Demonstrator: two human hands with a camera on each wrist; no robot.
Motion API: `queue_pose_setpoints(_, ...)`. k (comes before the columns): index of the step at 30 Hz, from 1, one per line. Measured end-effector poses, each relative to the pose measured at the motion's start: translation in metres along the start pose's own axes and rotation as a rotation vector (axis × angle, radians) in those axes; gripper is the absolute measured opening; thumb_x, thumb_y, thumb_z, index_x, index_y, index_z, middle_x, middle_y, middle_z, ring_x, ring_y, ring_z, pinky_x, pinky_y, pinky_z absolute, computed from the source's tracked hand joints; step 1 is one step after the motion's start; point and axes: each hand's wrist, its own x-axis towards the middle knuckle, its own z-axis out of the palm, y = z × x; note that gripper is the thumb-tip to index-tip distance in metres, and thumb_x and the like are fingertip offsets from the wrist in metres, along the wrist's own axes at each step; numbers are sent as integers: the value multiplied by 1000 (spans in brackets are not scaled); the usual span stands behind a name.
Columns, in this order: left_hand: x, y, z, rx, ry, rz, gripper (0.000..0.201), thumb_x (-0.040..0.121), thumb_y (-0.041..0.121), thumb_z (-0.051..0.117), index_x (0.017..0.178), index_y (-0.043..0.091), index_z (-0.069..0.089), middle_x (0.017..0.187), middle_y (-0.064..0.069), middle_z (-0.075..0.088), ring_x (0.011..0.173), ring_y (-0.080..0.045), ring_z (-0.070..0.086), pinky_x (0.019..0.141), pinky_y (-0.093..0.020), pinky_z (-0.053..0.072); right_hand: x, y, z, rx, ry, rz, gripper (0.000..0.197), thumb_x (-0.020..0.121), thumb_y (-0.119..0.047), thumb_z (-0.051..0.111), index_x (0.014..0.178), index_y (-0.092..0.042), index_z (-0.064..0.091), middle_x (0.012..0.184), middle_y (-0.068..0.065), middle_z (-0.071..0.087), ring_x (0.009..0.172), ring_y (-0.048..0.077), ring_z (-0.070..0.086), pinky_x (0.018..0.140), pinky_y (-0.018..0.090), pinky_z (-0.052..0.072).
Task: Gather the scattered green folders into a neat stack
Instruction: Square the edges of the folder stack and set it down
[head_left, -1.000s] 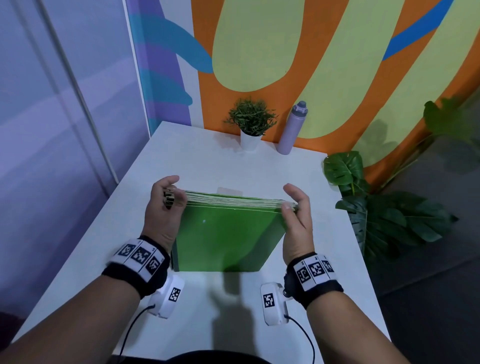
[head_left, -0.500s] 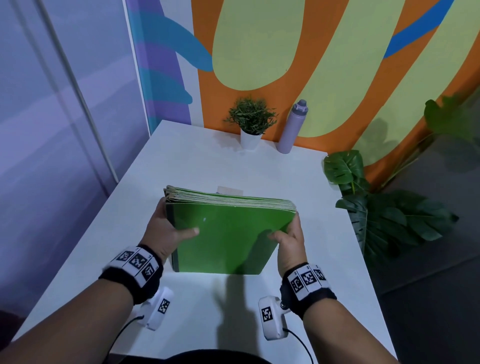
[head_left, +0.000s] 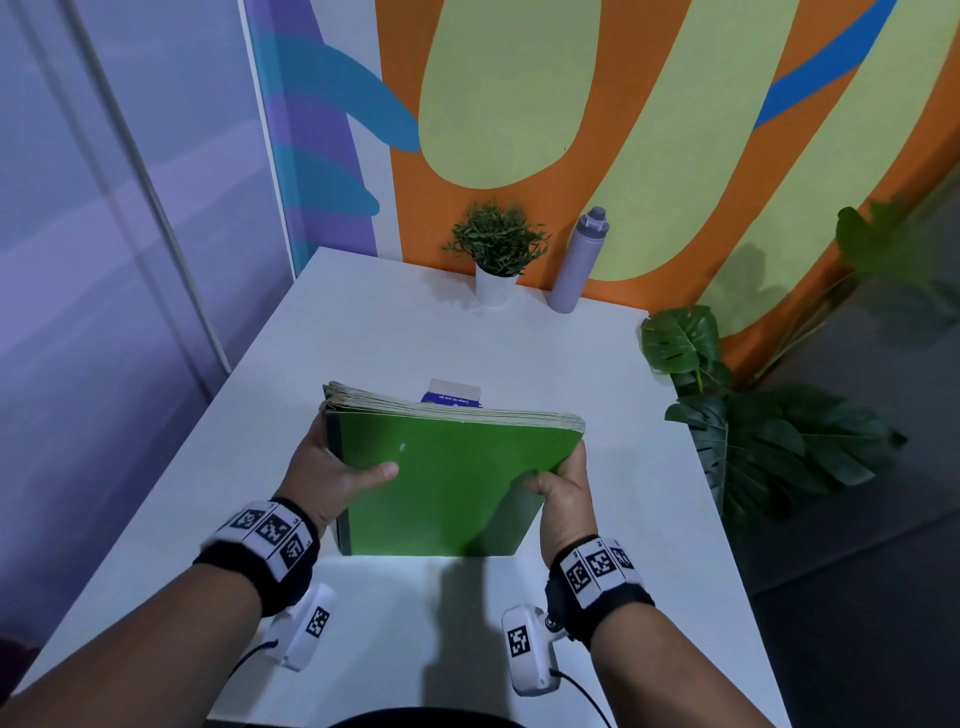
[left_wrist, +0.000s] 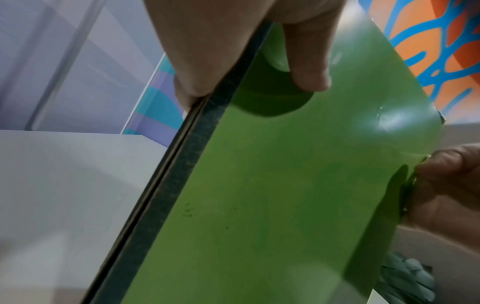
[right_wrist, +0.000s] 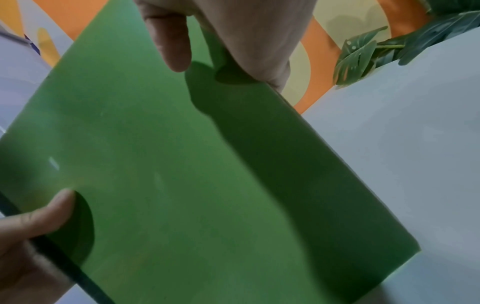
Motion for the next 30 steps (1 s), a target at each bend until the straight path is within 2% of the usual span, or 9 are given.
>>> queue_pose_setpoints(5,-3,2,2,22,26,18,67,58,-6,85,108,25,52,96,13,64,74,20,62,67,3,44,-1,5,-4,-100,14,-2,58,54,1,51,107,-23,49,98,5,62,89,22,59,81,38,48)
queue_pose_setpoints(7,-5,-3,0,8,6,-11,63,60,-6,84,104,28,55,99,10,67,85,10,66,75,-5,50,-4,9,-7,-135,-2,-2,53,60,-1,52,108,-22,45,102,6,62,94,20,59,85,36,48)
queue_pose_setpoints(10,-15,-16,-1,12,-34,-117,59,65,0,83,112,26,57,104,7,69,101,-19,67,90,-31,51,-8,19,-12,-206,-42,30,46,72,-5,53,114,-19,41,107,3,61,99,16,58,83,26,46)
queue_pose_setpoints(14,-25,-28,1,34,-36,-187,42,72,6,80,93,33,56,93,12,66,96,-24,63,93,-34,46,-13,46,-24,-427,-89,79,38,89,6,44,116,-19,35,115,1,55,107,18,53,93,26,42)
queue_pose_setpoints(17,-25,-23,5,12,-5,-198,36,74,9,78,100,26,59,95,4,68,96,-24,63,97,-37,45,-14,54,-28,-542,-65,87,30,91,5,40,105,-21,37,103,1,55,100,23,52,83,24,43)
queue_pose_setpoints(20,-19,-17,7,9,-2,-190,42,75,16,78,111,26,57,110,-2,68,105,-27,63,100,-42,45,-6,42,-29,-588,-47,87,22,92,-2,41,109,-15,39,101,5,58,101,29,53,80,28,43)
queue_pose_setpoints(23,-7,-5,1,-56,-31,-217,49,60,38,83,103,35,58,114,2,68,109,-25,63,104,-48,43,1,27,-30,-555,-72,76,36,89,-27,47,124,-20,41,126,8,56,120,27,49,101,44,41)
queue_pose_setpoints(26,9,7,-2,-140,-88,-231,61,51,47,83,106,31,60,112,3,69,111,-23,62,105,-45,42,7,19,-25,-470,-69,97,45,83,-41,50,127,-32,44,134,2,55,126,23,48,105,45,38)
queue_pose_setpoints(30,24,3,-1,-103,-60,-275,105,39,68,83,127,21,48,126,-3,63,119,-26,56,108,-50,39,17,7,-12,-397,17,129,25,93,-20,48,117,-24,52,127,6,57,120,26,51,102,47,39)
